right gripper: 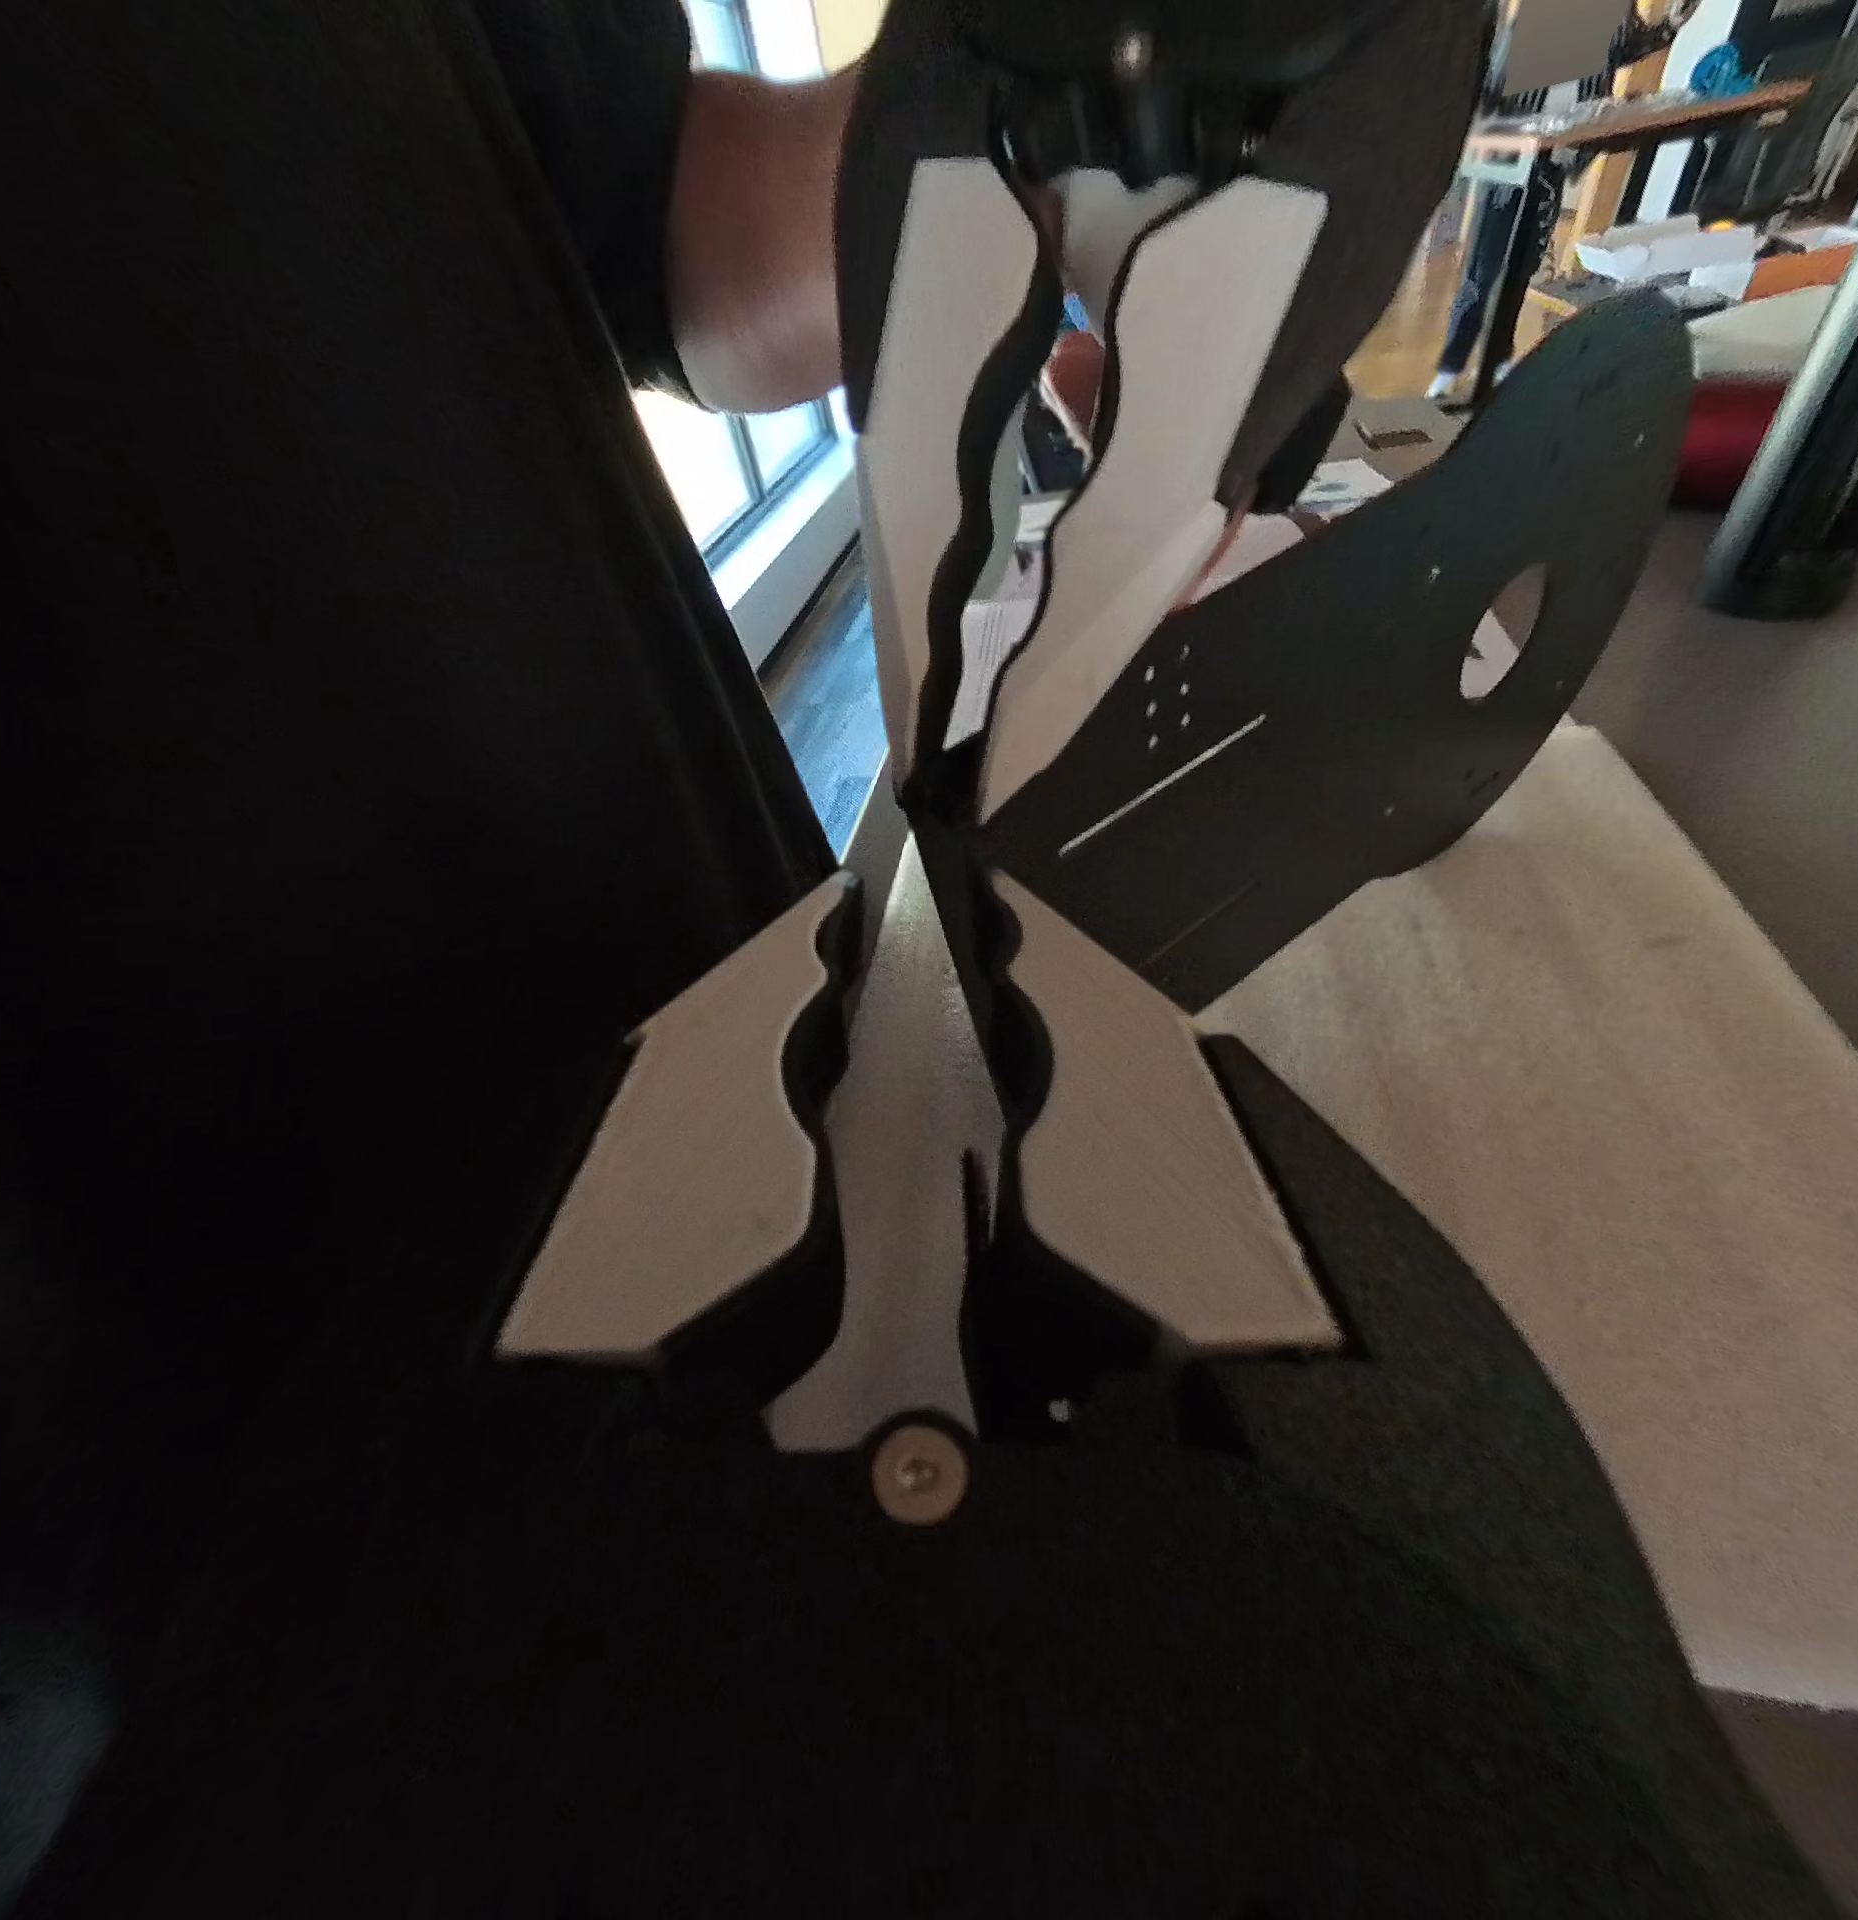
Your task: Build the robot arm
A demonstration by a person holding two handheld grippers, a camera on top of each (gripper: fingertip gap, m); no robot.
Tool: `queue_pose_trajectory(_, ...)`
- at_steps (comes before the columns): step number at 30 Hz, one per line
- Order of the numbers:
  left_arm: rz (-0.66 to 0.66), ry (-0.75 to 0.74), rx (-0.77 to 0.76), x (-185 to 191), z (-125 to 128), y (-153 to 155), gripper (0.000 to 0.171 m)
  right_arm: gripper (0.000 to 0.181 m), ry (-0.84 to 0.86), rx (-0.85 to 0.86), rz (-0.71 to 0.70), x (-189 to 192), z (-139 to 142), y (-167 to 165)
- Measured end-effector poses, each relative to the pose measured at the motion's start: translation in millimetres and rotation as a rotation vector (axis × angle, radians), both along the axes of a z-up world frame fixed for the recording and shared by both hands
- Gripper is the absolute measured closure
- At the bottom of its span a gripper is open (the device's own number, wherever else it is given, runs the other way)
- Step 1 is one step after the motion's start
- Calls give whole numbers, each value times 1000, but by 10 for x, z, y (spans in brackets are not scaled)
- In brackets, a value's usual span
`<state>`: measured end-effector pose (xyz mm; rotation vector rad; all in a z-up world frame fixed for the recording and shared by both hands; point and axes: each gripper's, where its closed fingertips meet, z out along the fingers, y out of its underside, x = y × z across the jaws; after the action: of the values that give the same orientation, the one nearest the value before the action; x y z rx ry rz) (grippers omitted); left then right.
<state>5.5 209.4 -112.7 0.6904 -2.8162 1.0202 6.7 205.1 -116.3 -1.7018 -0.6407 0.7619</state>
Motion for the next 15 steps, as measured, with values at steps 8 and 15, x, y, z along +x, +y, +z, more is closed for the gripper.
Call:
queue_pose_trajectory(8,1,9,2,-11,-3,-2,161,160,-41,95,-18,-33,163,12)
queue_pose_trajectory(15,13,19,5,-5,-2,0,161,147,-473,136,-56,-41,205,-7)
